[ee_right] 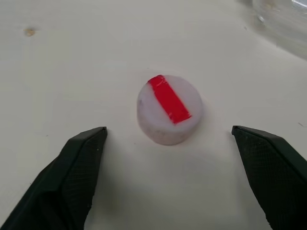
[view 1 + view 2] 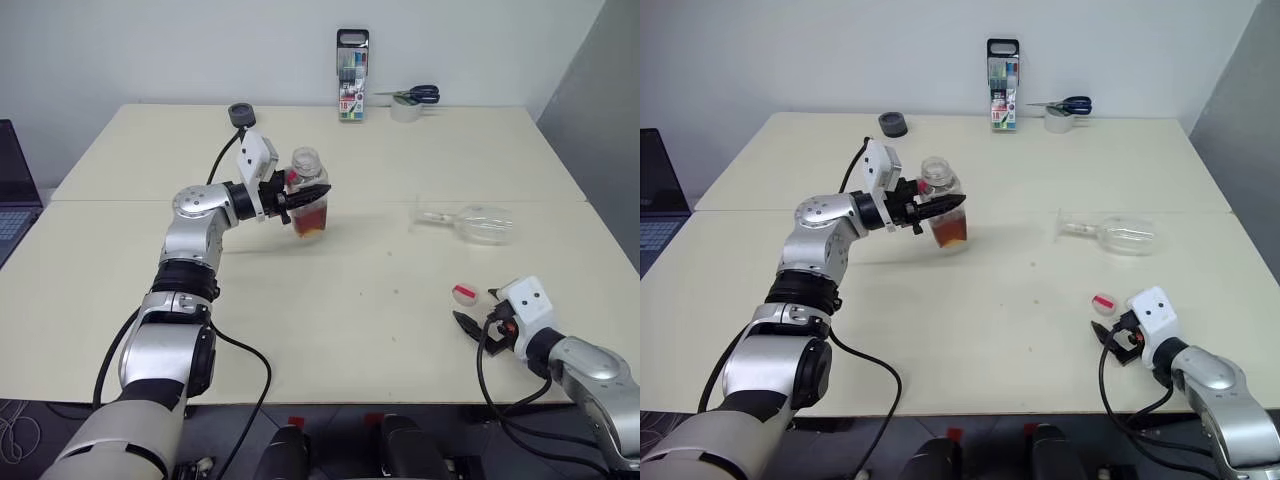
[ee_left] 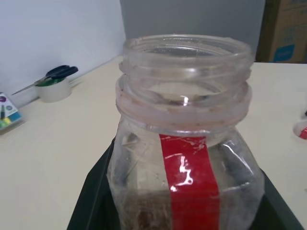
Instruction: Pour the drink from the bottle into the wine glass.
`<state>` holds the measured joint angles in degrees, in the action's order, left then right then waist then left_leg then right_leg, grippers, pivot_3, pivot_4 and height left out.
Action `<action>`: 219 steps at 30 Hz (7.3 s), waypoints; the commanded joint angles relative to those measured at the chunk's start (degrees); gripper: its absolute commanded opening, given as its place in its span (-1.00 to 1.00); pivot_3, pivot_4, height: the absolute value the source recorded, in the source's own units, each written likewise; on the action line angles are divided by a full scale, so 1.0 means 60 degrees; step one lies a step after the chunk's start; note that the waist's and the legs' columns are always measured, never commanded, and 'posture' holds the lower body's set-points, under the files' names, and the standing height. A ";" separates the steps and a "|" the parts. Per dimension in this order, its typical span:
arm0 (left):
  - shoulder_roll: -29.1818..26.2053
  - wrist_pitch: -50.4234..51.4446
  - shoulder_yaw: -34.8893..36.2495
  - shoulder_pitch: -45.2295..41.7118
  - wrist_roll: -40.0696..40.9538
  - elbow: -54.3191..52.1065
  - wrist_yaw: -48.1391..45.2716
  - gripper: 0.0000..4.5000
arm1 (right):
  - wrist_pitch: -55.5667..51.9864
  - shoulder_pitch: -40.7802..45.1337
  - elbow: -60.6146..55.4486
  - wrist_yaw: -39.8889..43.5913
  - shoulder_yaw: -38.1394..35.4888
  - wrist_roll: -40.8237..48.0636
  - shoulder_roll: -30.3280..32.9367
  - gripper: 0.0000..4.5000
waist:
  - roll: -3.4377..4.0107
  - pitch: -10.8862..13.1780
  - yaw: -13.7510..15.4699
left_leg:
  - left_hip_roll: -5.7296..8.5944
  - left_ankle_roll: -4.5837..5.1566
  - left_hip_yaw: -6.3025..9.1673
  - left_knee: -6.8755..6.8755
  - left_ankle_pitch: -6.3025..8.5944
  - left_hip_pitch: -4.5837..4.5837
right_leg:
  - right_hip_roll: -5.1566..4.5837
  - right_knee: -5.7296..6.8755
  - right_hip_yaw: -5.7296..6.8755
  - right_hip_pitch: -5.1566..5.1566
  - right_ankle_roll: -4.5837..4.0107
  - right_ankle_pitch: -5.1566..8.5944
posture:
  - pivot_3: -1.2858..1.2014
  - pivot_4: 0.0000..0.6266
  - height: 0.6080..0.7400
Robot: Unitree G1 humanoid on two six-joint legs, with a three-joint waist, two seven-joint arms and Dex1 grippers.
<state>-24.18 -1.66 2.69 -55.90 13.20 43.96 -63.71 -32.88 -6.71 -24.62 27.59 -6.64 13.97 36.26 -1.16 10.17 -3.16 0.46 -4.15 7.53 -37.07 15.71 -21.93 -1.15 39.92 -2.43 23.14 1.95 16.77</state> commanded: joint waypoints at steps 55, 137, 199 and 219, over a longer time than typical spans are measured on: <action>-0.1105 -0.0640 0.2418 0.2837 -0.0049 -0.0061 0.6135 0.99 | -0.0139 0.7546 0.1695 0.1308 0.4147 -0.0043 -0.3728 1.00 | -0.0021 -0.0008 -0.0167 | 0.0004 -0.0038 0.0021 0.0003 -0.0020 -0.0009 | -0.0031 0.0009 0.0023 0.0028 -0.0006 -0.0004 | 0.03 -0.52 1.00; -0.2152 0.2870 -0.0640 0.4983 0.1821 -0.7341 -0.1028 1.00 | 0.3029 0.8693 0.9151 -0.5779 -0.4476 0.6551 -0.7128 -0.66 | 0.0042 0.0006 -0.0284 | -0.0014 -0.0003 -0.0022 0.0030 -0.0001 0.0018 | -0.0001 0.0006 -0.0015 0.0014 -0.0010 -0.0002 | 0.03 -0.52 1.00; -0.2487 0.6245 0.1504 0.6624 0.2966 -1.1437 0.3693 1.00 | 0.7307 0.8684 1.1579 0.0084 0.2728 -0.2150 -0.6650 0.88 | 0.0047 0.0008 -0.0110 | -0.0014 -0.0008 -0.0009 0.0028 -0.0002 0.0020 | -0.0005 0.0000 -0.0010 0.0015 -0.0012 -0.0001 | 0.03 -0.52 1.00; -0.1963 0.4842 0.2001 0.8049 0.2541 -1.1070 0.4255 1.00 | 0.4587 0.5972 0.5962 0.1574 0.3021 -0.1887 -0.4592 0.99 | 0.0046 0.0008 -0.0027 | -0.0015 -0.0007 -0.0007 0.0027 -0.0002 0.0014 | -0.0008 -0.0006 -0.0010 0.0015 -0.0011 0.0000 | 0.03 -0.52 1.00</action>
<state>-36.18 29.32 12.87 -8.20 28.54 -21.65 -38.84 -3.75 29.54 16.64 35.49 11.02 1.60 7.94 -0.88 10.22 -3.33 0.36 -4.20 7.49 -36.92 15.70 -21.85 -1.20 39.88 -2.48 23.23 1.89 16.77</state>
